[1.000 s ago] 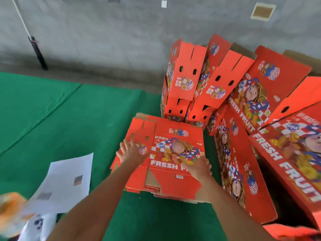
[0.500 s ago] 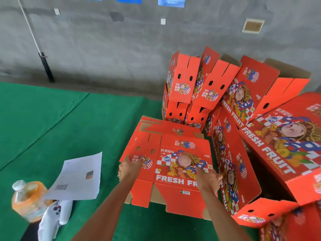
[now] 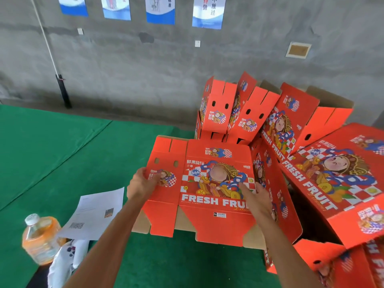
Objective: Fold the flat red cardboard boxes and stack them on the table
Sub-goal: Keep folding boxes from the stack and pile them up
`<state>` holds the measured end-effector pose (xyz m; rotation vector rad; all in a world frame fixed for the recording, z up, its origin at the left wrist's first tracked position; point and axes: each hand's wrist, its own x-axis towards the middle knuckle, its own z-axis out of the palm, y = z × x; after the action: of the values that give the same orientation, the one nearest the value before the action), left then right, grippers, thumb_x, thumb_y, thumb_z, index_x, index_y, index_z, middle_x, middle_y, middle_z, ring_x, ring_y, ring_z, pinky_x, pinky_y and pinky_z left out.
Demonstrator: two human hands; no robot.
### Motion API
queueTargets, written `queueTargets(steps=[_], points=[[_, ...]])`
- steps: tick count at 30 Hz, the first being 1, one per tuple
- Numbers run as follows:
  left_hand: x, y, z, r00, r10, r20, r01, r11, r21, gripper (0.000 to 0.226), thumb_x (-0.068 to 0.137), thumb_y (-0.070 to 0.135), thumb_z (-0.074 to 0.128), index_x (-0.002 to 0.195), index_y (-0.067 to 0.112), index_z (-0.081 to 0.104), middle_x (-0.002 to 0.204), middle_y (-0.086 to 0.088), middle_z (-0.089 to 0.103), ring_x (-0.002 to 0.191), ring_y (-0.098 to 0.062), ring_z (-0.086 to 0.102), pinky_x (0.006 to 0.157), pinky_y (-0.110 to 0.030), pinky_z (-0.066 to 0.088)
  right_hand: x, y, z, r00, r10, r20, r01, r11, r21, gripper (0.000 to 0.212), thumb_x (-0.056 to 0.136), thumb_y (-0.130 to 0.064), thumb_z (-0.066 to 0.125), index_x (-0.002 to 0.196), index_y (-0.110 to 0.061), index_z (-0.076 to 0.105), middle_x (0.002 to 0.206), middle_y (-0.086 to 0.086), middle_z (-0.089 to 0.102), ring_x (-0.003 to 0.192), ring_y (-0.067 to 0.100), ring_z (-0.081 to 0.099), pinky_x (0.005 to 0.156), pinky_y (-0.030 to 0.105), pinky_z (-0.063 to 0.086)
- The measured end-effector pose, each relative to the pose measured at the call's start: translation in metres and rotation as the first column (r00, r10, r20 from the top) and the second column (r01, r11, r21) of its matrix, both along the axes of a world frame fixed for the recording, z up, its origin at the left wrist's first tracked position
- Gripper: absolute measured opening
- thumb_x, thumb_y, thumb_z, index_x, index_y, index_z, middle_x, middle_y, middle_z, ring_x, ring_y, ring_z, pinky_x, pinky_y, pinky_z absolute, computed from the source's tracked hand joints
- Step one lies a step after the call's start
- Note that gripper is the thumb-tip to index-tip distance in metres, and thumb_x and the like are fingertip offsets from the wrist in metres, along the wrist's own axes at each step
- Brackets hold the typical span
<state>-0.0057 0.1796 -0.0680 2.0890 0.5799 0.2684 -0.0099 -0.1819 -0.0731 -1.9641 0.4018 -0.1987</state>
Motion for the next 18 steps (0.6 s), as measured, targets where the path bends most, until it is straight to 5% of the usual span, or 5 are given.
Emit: queueTargets(steps=[3, 7, 10, 14, 18], points=[[0.003, 0.022, 0.01, 0.999, -0.03, 0.016, 0.03, 0.998, -0.052, 0.063, 0.08, 0.041, 0.084, 0.134, 0.017, 0.064, 0.123, -0.009, 0.072, 0.112, -0.032, 0.068, 0.097, -0.042, 0.053, 0.004, -0.013, 0.017, 0.983, 0.181, 0.013, -0.181, 0.97, 0.163, 0.033, 0.092, -0.04, 0.076, 0.121, -0.029, 0.064, 0.101, -0.004, 0.079, 0.081, 0.012, 0.078, 0.069, 0.032, 0.06], [0.003, 0.029, 0.014, 0.993, 0.03, 0.114, -0.001, 0.969, -0.246, 0.025, 0.098, 0.032, 0.069, 0.116, 0.015, 0.07, 0.112, -0.011, 0.073, 0.1, -0.028, 0.069, 0.083, -0.035, 0.052, 0.008, -0.011, 0.034, 0.985, 0.17, 0.035, -0.173, 0.968, 0.18, 0.03, 0.102, -0.043, 0.061, 0.122, -0.026, 0.049, 0.106, 0.005, 0.074, 0.079, 0.018, 0.078, 0.07, 0.042, 0.064], [-0.005, 0.027, 0.015, 0.998, 0.011, 0.061, 0.005, 0.964, -0.267, 0.041, 0.103, 0.043, 0.057, 0.111, 0.007, 0.074, 0.105, -0.013, 0.074, 0.098, -0.03, 0.069, 0.088, -0.038, 0.054, 0.005, -0.009, 0.042, 0.986, 0.169, 0.011, -0.169, 0.976, 0.137, 0.032, 0.104, -0.052, 0.052, 0.121, -0.025, 0.051, 0.101, 0.008, 0.076, 0.08, 0.026, 0.078, 0.08, 0.051, 0.064], [-0.023, 0.031, 0.018, 0.997, -0.065, 0.047, 0.073, 0.978, -0.193, 0.045, 0.09, 0.056, 0.074, 0.101, 0.013, 0.077, 0.096, -0.007, 0.078, 0.092, -0.027, 0.073, 0.089, -0.042, 0.058, -0.005, -0.014, 0.047, 0.97, 0.241, 0.033, -0.244, 0.96, 0.137, 0.047, 0.089, -0.064, 0.066, 0.119, -0.029, 0.058, 0.094, -0.002, 0.08, 0.08, 0.021, 0.079, 0.078, 0.047, 0.065], [-0.042, 0.029, 0.016, 0.98, -0.155, 0.123, 0.196, 0.851, -0.487, 0.071, 0.055, 0.066, 0.087, 0.102, 0.013, 0.078, 0.095, -0.004, 0.081, 0.086, -0.021, 0.077, 0.08, -0.034, 0.058, -0.018, -0.015, 0.056, 0.964, 0.266, -0.015, -0.246, 0.909, 0.336, 0.046, 0.088, -0.068, 0.064, 0.117, -0.033, 0.068, 0.097, 0.003, 0.081, 0.085, 0.026, 0.079, 0.066, 0.035, 0.063]])
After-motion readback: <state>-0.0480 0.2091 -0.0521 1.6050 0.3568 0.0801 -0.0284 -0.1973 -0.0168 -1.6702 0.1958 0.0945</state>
